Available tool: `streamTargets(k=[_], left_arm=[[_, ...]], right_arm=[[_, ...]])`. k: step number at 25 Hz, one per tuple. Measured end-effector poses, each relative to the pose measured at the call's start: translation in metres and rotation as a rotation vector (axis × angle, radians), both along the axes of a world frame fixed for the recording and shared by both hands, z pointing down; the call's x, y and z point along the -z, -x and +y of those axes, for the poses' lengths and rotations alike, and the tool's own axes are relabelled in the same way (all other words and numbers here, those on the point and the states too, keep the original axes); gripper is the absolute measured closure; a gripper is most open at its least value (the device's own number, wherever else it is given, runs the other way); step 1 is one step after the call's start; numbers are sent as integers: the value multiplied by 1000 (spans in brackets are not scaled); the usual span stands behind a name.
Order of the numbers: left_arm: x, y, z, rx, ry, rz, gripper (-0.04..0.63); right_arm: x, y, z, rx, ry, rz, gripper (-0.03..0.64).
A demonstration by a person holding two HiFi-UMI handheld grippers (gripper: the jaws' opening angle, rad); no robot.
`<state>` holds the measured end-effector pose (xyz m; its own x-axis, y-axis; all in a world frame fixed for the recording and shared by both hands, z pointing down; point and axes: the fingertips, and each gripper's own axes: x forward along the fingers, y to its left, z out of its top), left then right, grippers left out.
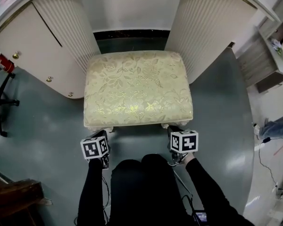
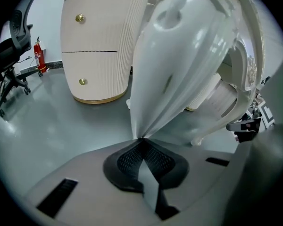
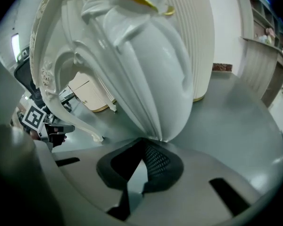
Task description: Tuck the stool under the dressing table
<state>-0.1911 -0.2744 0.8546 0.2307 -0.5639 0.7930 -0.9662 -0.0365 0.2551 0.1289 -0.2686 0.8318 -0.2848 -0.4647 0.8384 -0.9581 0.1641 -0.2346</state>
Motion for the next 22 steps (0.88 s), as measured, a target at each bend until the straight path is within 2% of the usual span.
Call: streamTargets(k=[5,9,13,22], left_arm=[[-3,-3,-1,-9,18,58,588],[-8,-11,-2,-4,12,89,588],[-10,-23,-6,-5,4,115,588],[-10,-25,-12,-10,1,116,588]], right_arm=[[3,11,-7,-61,30,-92,612],[1,15,-11,-44,11,-64,611],[1,14,-13,-37,4,-88,612],[-3,12,-20,-29,-26,-91,612]])
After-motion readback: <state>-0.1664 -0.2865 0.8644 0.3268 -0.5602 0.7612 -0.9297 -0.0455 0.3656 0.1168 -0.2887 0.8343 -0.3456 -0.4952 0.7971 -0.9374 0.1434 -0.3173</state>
